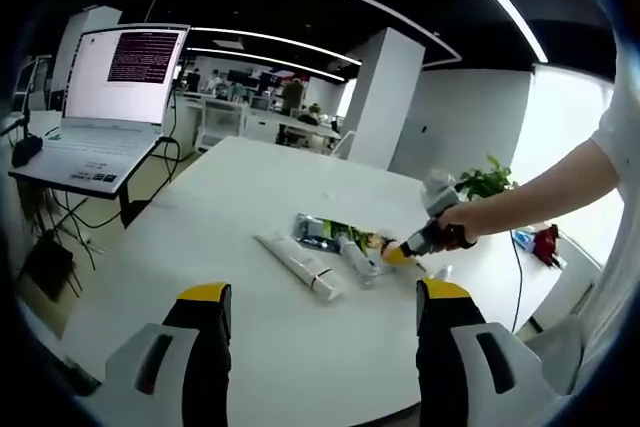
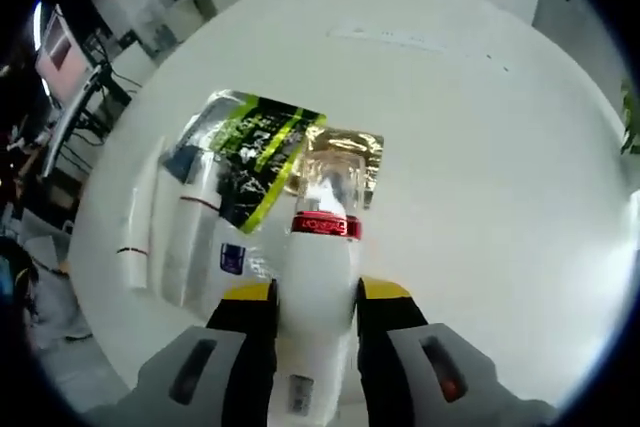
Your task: Arrange the skincare products in the storage area until every visible bottle or jar stands upright without overlapping.
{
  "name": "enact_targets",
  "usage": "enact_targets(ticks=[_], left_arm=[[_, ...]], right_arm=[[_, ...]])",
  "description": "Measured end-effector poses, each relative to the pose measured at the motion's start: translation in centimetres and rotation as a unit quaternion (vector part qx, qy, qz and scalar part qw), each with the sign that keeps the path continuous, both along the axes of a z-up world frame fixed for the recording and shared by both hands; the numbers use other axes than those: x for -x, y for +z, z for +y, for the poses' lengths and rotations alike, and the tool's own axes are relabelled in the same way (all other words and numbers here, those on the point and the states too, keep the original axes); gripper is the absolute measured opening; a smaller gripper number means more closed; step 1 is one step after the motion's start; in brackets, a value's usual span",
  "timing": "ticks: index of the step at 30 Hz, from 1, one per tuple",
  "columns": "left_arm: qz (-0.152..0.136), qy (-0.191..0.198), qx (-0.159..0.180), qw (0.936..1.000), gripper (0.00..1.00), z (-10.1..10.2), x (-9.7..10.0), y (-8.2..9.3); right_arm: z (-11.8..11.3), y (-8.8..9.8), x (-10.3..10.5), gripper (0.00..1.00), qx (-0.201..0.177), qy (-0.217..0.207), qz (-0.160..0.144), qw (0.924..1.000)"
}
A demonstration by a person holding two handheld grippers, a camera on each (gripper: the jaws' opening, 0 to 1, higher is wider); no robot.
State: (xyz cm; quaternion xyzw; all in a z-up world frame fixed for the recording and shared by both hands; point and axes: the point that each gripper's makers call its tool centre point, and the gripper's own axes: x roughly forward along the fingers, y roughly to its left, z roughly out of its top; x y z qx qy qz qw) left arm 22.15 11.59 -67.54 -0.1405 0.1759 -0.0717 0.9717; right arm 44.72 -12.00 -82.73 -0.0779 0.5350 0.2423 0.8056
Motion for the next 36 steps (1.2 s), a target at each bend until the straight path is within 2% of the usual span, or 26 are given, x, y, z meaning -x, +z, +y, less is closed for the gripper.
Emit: enact_targets(ticks=[19,28,31,36], left_arm=[[0.002,-0.003,-0.006,1.0,0.68,-0.1,0.0,-0.1],[0.008,-0.014,-0.007,0.9998,0.68,-0.6,0.1,-0.2],[0.012,-0.028,0.006,0.9995,0.7,-1.0,0.1,-0.4],[0.015,-0.035,0.014,0.9992,0.7,-1.2,0.1,-0.4]], right_arm=[[-0.6,0.4,0.5,0.26,-0.046,0.013,-0.011,0.9988],[-0.6,0.8,2.5,0.25,-0.089,0.017,-0.009,0.9959],[-0.1,1.2,4.7,0.25,-0.113,0.016,-0.01,0.9934],[0.1,1.9,4.9,0.25,-0.148,0.006,-0.015,0.9889]])
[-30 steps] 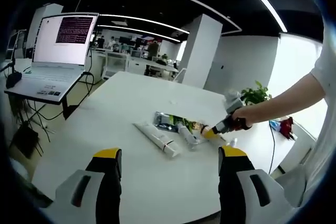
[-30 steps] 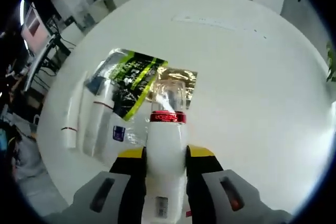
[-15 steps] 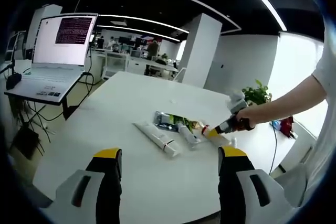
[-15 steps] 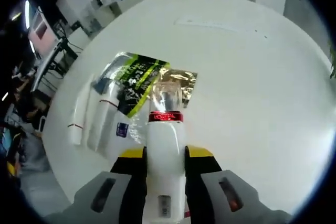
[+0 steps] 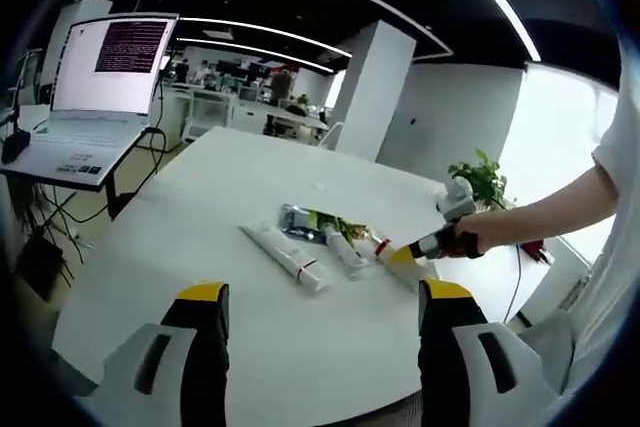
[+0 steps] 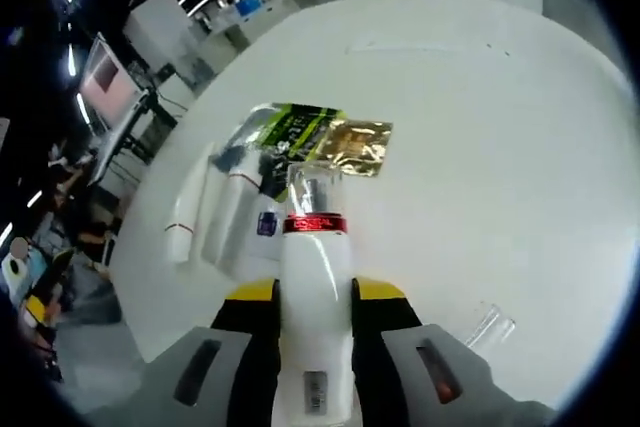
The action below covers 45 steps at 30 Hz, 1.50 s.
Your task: Arrange the skincare products in the storage area until every visible bottle or jar stands upright without overlapping.
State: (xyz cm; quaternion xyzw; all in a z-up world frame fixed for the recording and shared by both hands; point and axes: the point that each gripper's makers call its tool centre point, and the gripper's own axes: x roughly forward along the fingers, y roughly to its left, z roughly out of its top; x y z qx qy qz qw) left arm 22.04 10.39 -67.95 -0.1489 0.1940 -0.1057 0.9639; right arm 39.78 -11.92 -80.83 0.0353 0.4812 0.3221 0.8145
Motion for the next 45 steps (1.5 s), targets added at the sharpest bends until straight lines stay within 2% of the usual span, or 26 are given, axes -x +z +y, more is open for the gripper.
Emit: enact_targets(ticks=[5,7,9,12,14,15,20,23,32,33,36,45], left_arm=[[0.008,-0.025,0.003,0.9996,0.69,-1.1,0.1,-0.1],[0.01,-0.034,0.007,0.9993,0.69,-1.4,0.2,-0.2],[0.012,-0.042,0.012,0.999,0.69,-1.5,0.2,-0.1],[0.015,-0.044,0.037,0.9983,0.68,-1.8,0.1,0.3],[0.011,-0.04,0.056,0.9976,0.66,-1.6,-0.2,0.7],[0.008,-0.037,0.08,0.9961,0.65,-1.8,-0.6,1.3],[-0.001,-0.068,0.076,0.9948,0.64,-3.8,-2.0,2.9],[-0.003,-0.087,0.085,0.9925,0.64,-5.5,-2.8,3.8],[0.0,-0.104,0.118,0.9876,0.63,-8.0,-3.6,4.8],[0.0,-0.103,0.125,0.9868,0.63,-8.2,-3.6,5.0],[-0.02,-0.095,0.175,0.9799,0.65,-8.6,-4.1,6.8],[-0.017,-0.088,0.181,0.9794,0.69,-8.9,-4.1,7.2]], right_arm=[[0.8,1.1,0.8,0.25,-0.044,0.001,-0.012,0.999],[1.4,2.1,1.7,0.25,-0.068,-0.003,-0.016,0.9976],[2.2,3.2,2.2,0.25,-0.097,0.001,-0.036,0.9947],[2.8,4.8,1.9,0.25,-0.131,0.012,-0.065,0.9892],[3.6,6.3,2.8,0.25,-0.159,0.023,-0.079,0.9839],[4.2,7.3,3.5,0.25,-0.174,0.026,-0.087,0.9805],[5.6,10.1,5.8,0.25,-0.205,0.045,-0.114,0.9712],[6.7,12.0,7.6,0.25,-0.227,0.052,-0.126,0.9643],[8.5,15.6,10.2,0.25,-0.25,0.084,-0.168,0.95],[8.6,15.8,10.4,0.25,-0.248,0.09,-0.173,0.9491],[9.2,16.2,11.4,0.25,-0.244,0.111,-0.184,0.9457],[11.2,17.5,13.9,0.25,-0.248,0.15,-0.201,0.9359]])
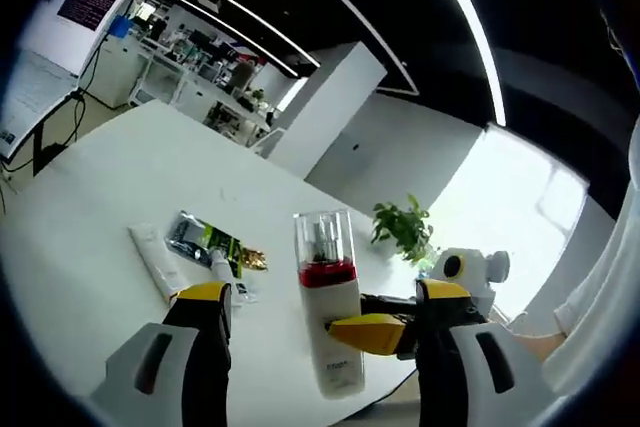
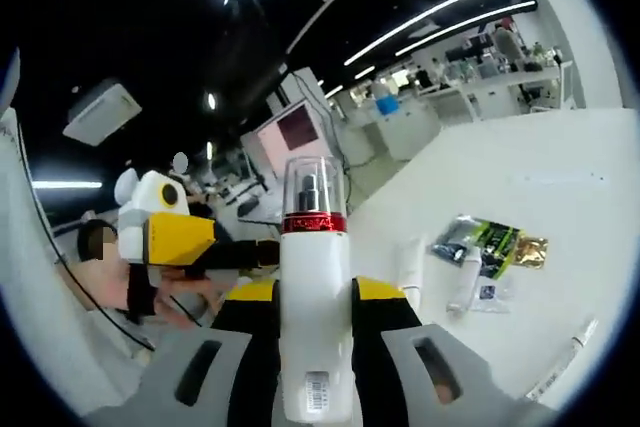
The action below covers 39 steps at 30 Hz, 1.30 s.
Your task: Arrange the skincare products in the storage area until every visible bottle or jar stands upright without overlapping.
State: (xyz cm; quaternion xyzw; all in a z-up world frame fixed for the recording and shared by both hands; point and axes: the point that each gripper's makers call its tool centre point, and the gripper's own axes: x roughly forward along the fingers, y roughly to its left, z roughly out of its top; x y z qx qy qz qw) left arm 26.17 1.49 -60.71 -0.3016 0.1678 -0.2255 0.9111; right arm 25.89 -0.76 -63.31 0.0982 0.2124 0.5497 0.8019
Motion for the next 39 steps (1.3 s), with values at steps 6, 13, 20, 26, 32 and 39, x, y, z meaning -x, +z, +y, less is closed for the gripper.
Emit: enact_targets(ticks=[6,13,20,26,32,39], left_arm=[[0.005,-0.004,-0.002,1.0,0.69,-0.5,0.1,0.0],[-0.005,-0.009,-0.01,0.9999,0.6,-1.4,0.2,0.7],[-0.011,0.013,-0.001,0.9998,0.36,-1.4,0.1,1.1],[-0.014,0.019,-0.012,0.9996,0.31,-2.5,0.3,1.1],[0.005,0.014,-0.006,0.9999,0.26,-2.2,0.6,1.2],[0.016,-0.009,0.012,0.9998,0.26,-2.4,1.0,2.0]], right_arm=[[0.6,1.3,1.2,0.25,0.011,0.008,-0.034,0.9993],[1.0,1.8,2.0,0.25,0.038,0.011,-0.079,0.9961],[0.7,2.1,2.2,0.25,0.086,-0.004,-0.124,0.9885],[1.0,2.8,2.8,0.25,0.096,-0.005,-0.142,0.9851],[0.9,3.0,3.0,0.26,0.106,-0.011,-0.144,0.9838],[0.8,3.9,3.5,0.27,0.106,-0.017,-0.152,0.9826]])
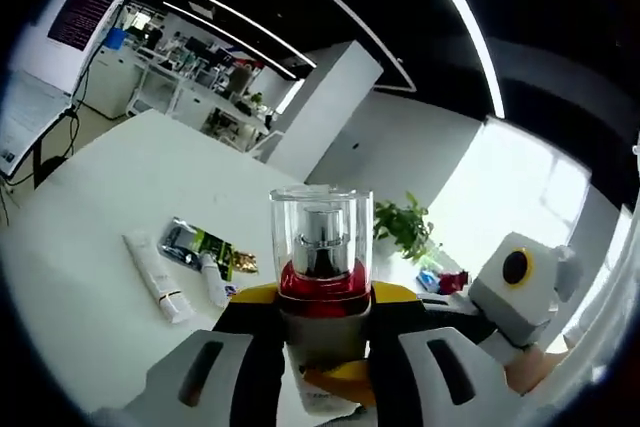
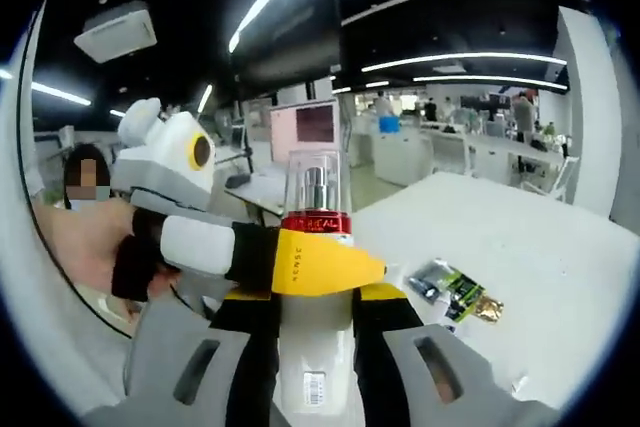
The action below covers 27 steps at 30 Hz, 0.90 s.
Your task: Arrange the skincare products in the storage area until every visible bottle or jar stands upright without overlapping.
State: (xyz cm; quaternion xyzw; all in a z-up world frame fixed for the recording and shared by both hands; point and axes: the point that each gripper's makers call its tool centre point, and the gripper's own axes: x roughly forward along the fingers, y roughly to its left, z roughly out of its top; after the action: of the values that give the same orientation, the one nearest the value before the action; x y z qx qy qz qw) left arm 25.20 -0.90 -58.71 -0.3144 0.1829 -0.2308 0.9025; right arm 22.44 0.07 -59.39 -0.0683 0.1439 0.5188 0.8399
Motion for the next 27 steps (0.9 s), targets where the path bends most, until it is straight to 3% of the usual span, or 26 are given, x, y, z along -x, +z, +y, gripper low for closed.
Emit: enact_targets(ticks=[4,7,9,10,13,16,17,18,21,22,27], left_arm=[[0.017,-0.01,0.045,0.9988,0.26,0.0,0.1,-0.1],[0.001,-0.035,0.048,0.9983,0.26,-0.4,0.5,0.7],[-0.026,-0.063,0.06,0.9959,0.26,-0.9,0.9,2.1],[-0.04,-0.077,0.067,0.9939,0.26,-1.2,1.1,2.9],[-0.094,-0.135,0.075,0.9836,0.26,-1.8,1.9,5.4],[-0.147,-0.209,0.056,0.9651,0.26,-3.4,3.7,8.0],[-0.156,-0.222,0.053,0.9611,0.26,-3.8,4.0,8.5],[-0.171,-0.246,0.051,0.9527,0.26,-4.4,4.6,9.4],[-0.19,-0.274,0.043,0.9418,0.26,-5.3,5.3,10.6],[-0.199,-0.289,0.044,0.9352,0.26,-5.7,5.7,11.1],[-0.212,-0.319,0.069,0.9209,0.26,-6.3,6.6,12.5]], right_arm=[[-0.4,0.2,0.3,0.28,-0.024,0.002,0.025,0.9994],[-0.4,0.6,0.9,0.29,-0.05,0.014,0.063,0.9967],[-0.7,1.3,1.0,0.3,-0.08,0.013,0.1,0.9916],[-0.9,2.1,1.1,0.31,-0.095,0.02,0.102,0.9901],[-1.1,4.0,2.0,0.32,-0.118,0.048,0.1,0.9869],[-1.3,5.4,3.1,0.34,-0.12,0.091,0.114,0.9821],[-1.4,5.8,3.2,0.35,-0.121,0.1,0.112,0.9813],[-1.5,6.4,3.4,0.37,-0.119,0.112,0.104,0.981],[-1.8,7.5,3.8,0.39,-0.123,0.138,0.099,0.9778],[-1.9,7.9,4.3,0.38,-0.13,0.156,0.102,0.9738],[-2.3,9.4,4.9,0.42,-0.157,0.187,0.111,0.9634]])
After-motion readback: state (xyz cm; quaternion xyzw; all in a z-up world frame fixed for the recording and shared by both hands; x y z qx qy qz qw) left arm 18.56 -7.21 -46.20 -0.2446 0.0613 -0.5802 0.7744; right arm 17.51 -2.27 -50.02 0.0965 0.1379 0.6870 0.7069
